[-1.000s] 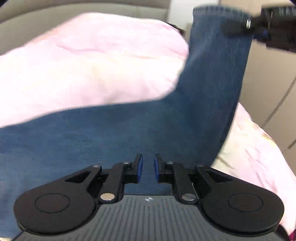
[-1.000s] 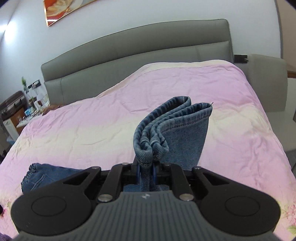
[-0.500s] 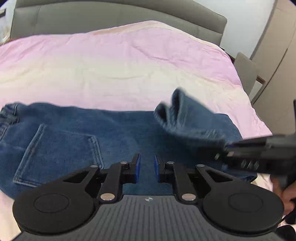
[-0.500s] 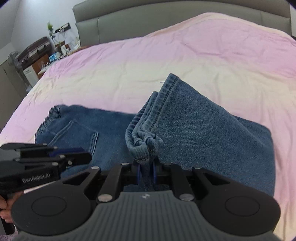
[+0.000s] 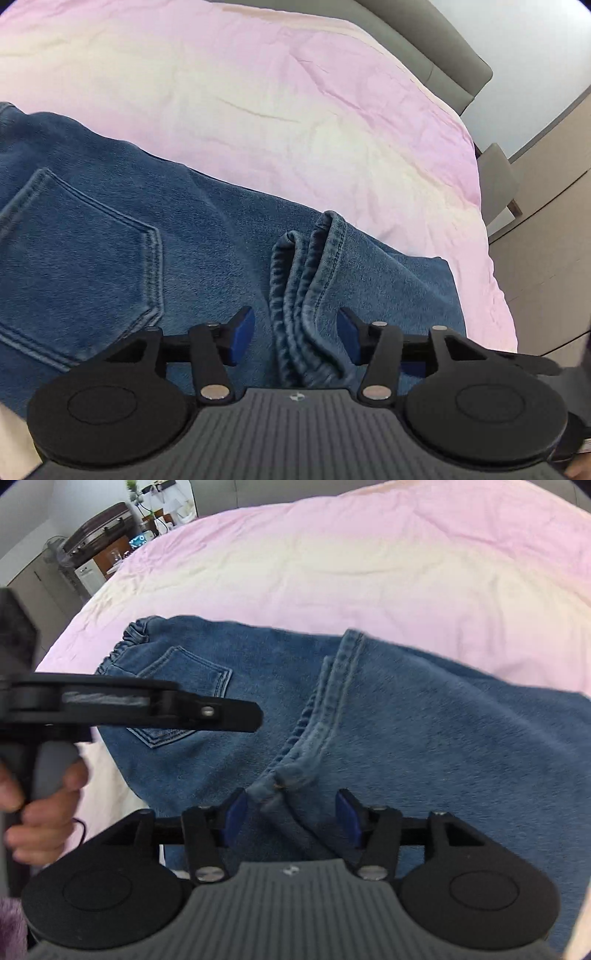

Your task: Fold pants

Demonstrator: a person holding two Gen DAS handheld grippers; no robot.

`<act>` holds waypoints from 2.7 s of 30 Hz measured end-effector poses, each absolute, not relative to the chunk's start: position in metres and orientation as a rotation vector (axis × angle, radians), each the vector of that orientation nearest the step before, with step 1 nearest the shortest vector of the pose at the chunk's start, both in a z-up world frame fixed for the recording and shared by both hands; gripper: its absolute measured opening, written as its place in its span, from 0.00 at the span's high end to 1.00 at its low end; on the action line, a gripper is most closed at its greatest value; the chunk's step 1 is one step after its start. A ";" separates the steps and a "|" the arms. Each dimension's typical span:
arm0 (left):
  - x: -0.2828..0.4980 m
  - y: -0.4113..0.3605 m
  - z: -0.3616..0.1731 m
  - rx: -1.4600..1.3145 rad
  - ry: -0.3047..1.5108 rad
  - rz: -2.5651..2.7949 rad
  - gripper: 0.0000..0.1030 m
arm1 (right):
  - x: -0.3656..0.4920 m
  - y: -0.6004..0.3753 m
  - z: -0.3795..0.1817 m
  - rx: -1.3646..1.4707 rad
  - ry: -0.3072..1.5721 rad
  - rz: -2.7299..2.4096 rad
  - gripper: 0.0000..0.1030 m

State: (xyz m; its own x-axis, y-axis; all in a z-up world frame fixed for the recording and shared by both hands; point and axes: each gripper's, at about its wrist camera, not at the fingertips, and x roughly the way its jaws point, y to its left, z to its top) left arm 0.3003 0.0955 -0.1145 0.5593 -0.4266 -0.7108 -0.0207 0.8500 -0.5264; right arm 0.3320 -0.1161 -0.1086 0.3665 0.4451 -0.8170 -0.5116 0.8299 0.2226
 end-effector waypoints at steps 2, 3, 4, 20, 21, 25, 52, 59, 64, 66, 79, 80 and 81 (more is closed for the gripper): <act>0.311 0.091 -0.120 -0.542 0.954 -0.255 0.38 | 0.338 -0.141 -0.098 -0.100 1.004 0.561 0.48; 0.316 0.089 -0.121 -0.555 0.949 -0.254 0.36 | 0.343 -0.158 -0.094 -0.110 0.996 0.519 0.49; 0.321 0.086 -0.122 -0.568 0.945 -0.254 0.36 | 0.349 -0.174 -0.093 -0.119 0.991 0.471 0.49; 0.353 0.034 -0.114 -0.320 0.902 -0.180 0.95 | 0.440 -0.270 -0.134 -0.013 0.945 0.296 0.99; 0.355 0.032 -0.115 -0.301 0.916 -0.177 0.95 | 0.442 -0.266 -0.141 -0.025 0.946 0.304 0.99; 0.366 0.021 -0.130 -0.225 1.016 -0.151 0.95 | 0.456 -0.259 -0.177 -0.038 1.008 0.292 1.00; 0.353 0.036 -0.152 -0.376 1.039 -0.109 0.71 | 0.327 -0.315 -0.130 0.042 0.927 0.342 0.85; 0.351 0.033 -0.113 -0.306 0.972 -0.194 0.83 | 0.306 -0.309 -0.131 0.061 0.958 0.406 0.87; 0.351 0.034 -0.142 -0.246 1.069 -0.154 0.82 | 0.294 -0.300 -0.157 0.067 1.010 0.375 0.89; 0.346 0.033 -0.150 -0.231 1.070 -0.150 0.81 | 0.290 -0.293 -0.171 0.035 1.024 0.370 0.89; 0.309 0.019 -0.121 -0.065 1.017 -0.142 0.68 | 0.258 -0.307 -0.146 0.024 0.869 0.272 0.62; 0.299 0.018 -0.117 -0.066 1.004 -0.155 0.68 | 0.250 -0.308 -0.146 -0.011 0.860 0.242 0.63; 0.291 0.017 -0.114 -0.070 0.996 -0.168 0.68 | 0.243 -0.307 -0.147 -0.052 0.860 0.209 0.63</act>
State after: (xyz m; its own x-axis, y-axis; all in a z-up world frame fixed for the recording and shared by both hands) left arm 0.2912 0.0173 -0.1138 0.5322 -0.1730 -0.8287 0.1089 0.9848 -0.1357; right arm 0.2427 -0.3073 -0.1475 0.6330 0.1618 -0.7570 -0.2033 0.9783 0.0391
